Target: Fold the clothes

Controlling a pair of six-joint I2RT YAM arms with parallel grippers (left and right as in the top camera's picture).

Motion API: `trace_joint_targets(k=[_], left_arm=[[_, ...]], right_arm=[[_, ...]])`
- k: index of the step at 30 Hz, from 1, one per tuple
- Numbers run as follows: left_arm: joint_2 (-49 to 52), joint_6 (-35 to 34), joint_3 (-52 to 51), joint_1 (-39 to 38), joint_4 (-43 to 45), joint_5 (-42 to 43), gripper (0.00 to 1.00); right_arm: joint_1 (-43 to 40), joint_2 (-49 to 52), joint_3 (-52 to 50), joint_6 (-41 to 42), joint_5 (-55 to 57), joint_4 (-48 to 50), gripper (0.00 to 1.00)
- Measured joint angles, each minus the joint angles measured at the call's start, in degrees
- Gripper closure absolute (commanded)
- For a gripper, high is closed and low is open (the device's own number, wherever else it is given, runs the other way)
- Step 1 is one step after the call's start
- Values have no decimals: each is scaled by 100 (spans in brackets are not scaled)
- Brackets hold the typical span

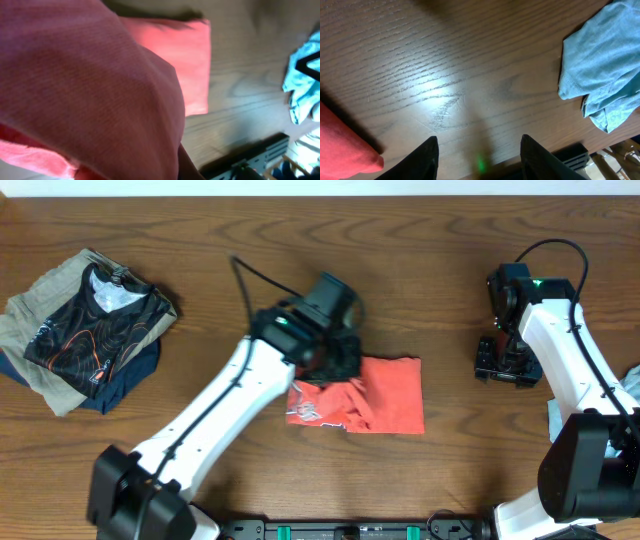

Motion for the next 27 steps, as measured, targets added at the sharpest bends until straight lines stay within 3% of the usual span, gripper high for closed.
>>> trace_joint_targets(k=[7,8,10,17,23,27], left_arm=[[610,-310,0,-435,667,31,93],[675,-330,0,-463,737,31,88],[776,-363,0,-518,883,31,67],[796,-232,2,-516,1340,450,65],[393,280,2,177,522,621,65],[-133,483,17,992,-332,282,64]], right_arm=[[0,0,-2,-26,-22,0,49],[0,0,-2,-28,-26,0,49],[0,0,-2,-28,-35,0,49],[0,0,-7,-28,-57,7,47],[0,0,-9,-295,-420,118,46],[28,0,-15,-1130,-1569,321,46]])
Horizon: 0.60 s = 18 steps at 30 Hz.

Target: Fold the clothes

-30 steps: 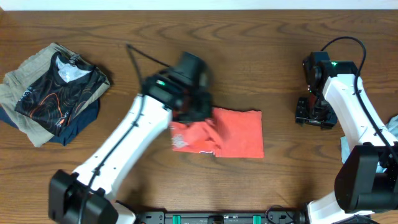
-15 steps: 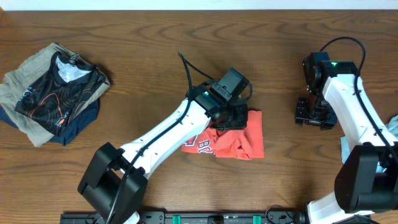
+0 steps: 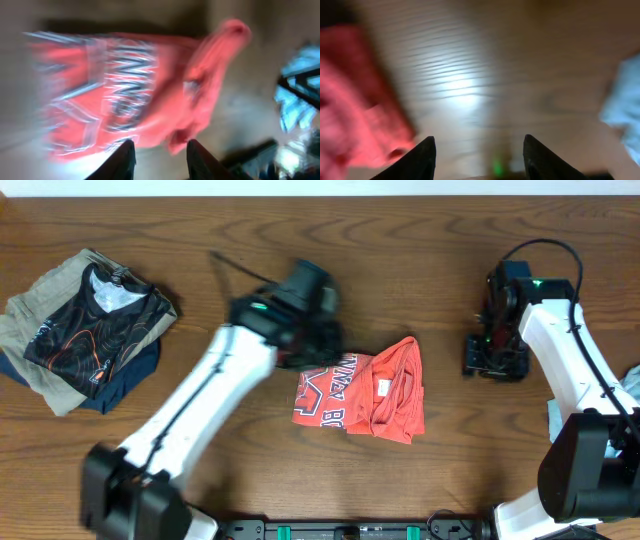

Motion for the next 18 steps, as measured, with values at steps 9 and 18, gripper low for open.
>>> trace_joint_targets(k=[9,18], left_arm=[[-140,238,-203,1169,-398,-538,58],[195,310,-1001,1220,-11,-579,58]], right_arm=[[933,0,-4,-1169,-2109,328,48],[1961,-11,-190,-1143,-2455,1200,42]])
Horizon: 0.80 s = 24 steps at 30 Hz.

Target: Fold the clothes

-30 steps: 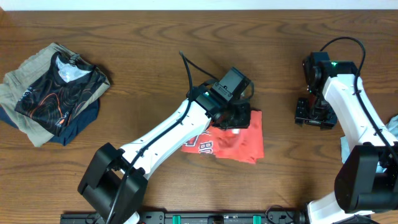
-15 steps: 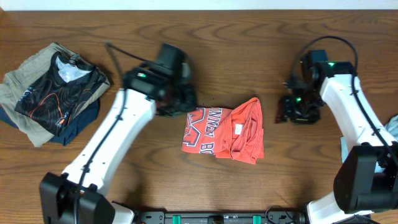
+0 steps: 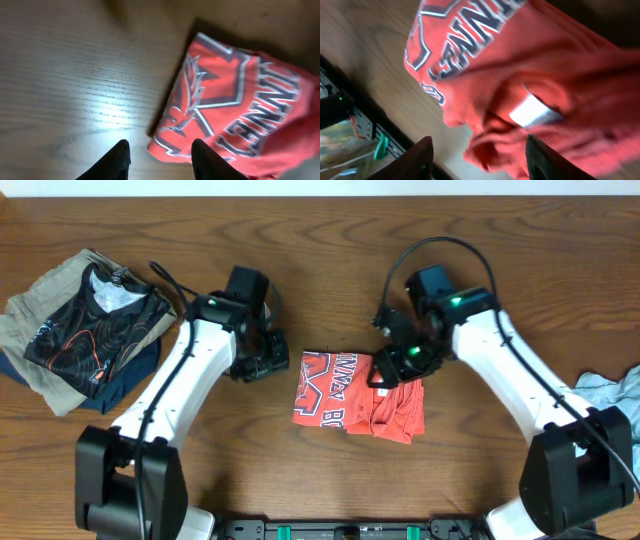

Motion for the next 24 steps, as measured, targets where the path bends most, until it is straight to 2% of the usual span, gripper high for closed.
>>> trace_joint_targets(k=[4,10,14,16,19,24], left_arm=[[15,31,-321,-107,385,2,57],[15,46,-850,-415,1300,2,53],[15,46,-1178,-627,1808,2,53],[15,46,-1287,-704,2017,2,52],[15,44,-1360,-732,2170,2,52],[22,46,-1375,-732,2188,2,52]], right_arm=[[186,0,-417,96,-17,444,45],[321,0,-1064,199,-28,1134,63],[358,0,-1370,227,-20,1451,68],[422,0,-1464,236,-22,1488,76],[442,0,-1499,197,-26,1510,99],[442,0,-1499,234,-55,1517,99]])
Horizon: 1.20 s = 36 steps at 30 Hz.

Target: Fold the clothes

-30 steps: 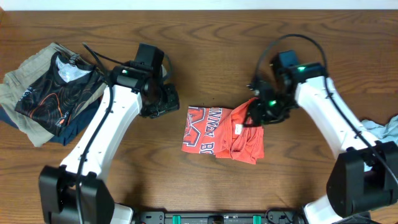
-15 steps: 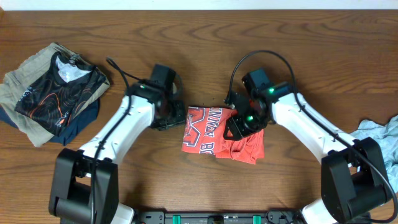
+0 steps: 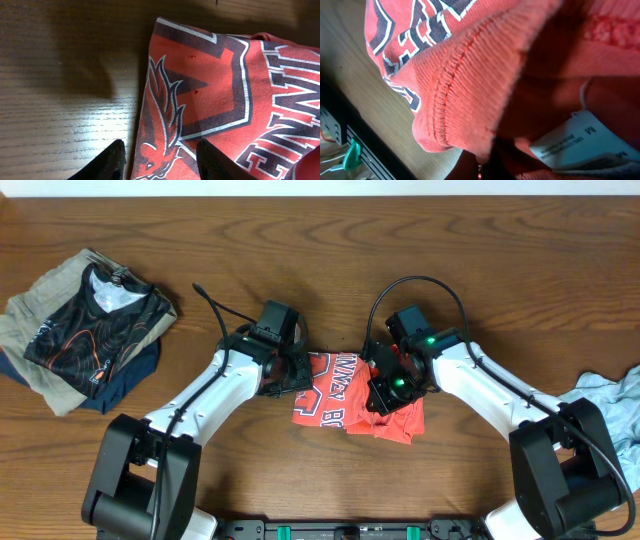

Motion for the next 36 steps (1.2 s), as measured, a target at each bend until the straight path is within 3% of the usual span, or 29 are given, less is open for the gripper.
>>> trace_joint_targets(k=[6,13,21,29,36], left_arm=[[11,-11,0,0,37,0,52],[354,-184,-2,-28,254,0,52],[586,-223,-7,-337,472,2,52],[586,-214,-2,-376,960,4,52],[586,-149,9,-527,1397,216,52]], right_arm=[[-116,0,-2,52,175,-782,99],[-944,0,-4,957,1506,-1602,99],[-1246,0,-4,1246,2212,-1720,99],[-1244,0,-7,2059,3620,-1480,96],[-1244,0,-7,2225,3926,-1196,95]])
